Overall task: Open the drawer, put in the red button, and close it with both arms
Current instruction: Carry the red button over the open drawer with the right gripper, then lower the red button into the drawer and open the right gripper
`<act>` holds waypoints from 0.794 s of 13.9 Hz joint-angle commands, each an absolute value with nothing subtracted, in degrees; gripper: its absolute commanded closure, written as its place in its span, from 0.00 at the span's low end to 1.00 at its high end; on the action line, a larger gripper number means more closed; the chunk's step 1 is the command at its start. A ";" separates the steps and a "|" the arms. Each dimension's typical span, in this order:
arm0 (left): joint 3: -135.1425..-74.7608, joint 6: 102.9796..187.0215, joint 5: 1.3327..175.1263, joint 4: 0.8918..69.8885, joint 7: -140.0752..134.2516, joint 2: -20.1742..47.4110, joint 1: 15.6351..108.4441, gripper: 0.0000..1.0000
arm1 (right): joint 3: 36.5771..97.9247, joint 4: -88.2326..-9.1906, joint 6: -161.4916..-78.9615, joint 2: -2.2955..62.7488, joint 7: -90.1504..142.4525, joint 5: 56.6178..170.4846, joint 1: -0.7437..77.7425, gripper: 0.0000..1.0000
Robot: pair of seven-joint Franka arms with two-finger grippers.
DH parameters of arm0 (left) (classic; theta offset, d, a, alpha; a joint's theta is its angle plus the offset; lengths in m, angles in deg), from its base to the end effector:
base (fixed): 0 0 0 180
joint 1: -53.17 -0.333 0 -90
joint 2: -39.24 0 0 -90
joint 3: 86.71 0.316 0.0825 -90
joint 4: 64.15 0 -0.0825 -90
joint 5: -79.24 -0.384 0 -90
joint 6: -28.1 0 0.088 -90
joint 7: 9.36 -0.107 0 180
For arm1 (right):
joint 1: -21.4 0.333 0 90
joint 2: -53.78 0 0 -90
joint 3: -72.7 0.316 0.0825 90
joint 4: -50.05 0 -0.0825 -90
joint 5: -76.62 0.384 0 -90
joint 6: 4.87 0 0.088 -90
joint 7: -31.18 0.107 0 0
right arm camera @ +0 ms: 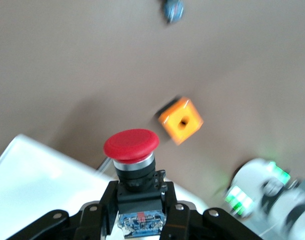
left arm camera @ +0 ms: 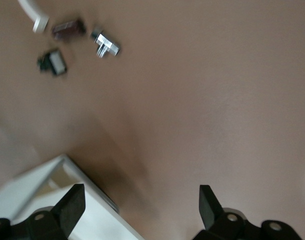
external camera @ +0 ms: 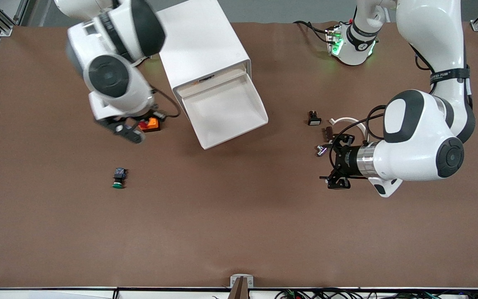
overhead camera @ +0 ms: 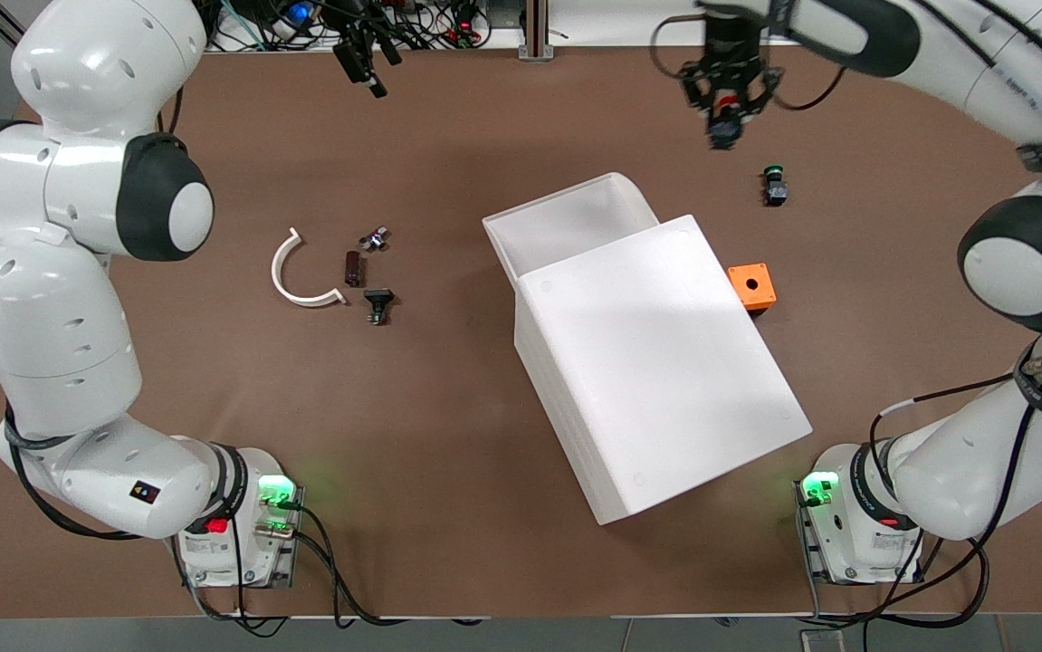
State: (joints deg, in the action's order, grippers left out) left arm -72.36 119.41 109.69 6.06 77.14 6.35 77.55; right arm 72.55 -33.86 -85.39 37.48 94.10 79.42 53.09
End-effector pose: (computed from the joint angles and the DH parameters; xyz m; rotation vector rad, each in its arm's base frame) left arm 0.6691 -0.2152 0.4401 2.2888 1.8737 -0.6265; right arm 0.5144 0.3228 0.4960 2.7882 -0.7837 -0.3932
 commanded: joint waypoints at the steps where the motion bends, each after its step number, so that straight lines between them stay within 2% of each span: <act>1: -70.55 119.42 105.80 6.96 64.86 8.21 78.21 0.00 | 71.82 -34.24 -90.18 37.61 107.07 84.68 56.81 0.85; 5: -70.72 119.51 101.91 6.96 51.58 9.79 78.30 0.00 | 71.73 -34.77 -97.58 34.72 118.79 85.93 62.08 0.85; 11: -72.21 119.60 95.52 8.53 44.18 14.53 79.79 0.00 | 71.82 -37.67 -109.45 29.35 126.98 87.16 64.64 0.85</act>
State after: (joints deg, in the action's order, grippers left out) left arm -71.66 119.41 98.73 6.11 47.41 11.76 79.24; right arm 72.49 -37.00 -107.63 29.73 125.06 85.25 63.84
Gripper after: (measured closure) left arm 0.000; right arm 0.590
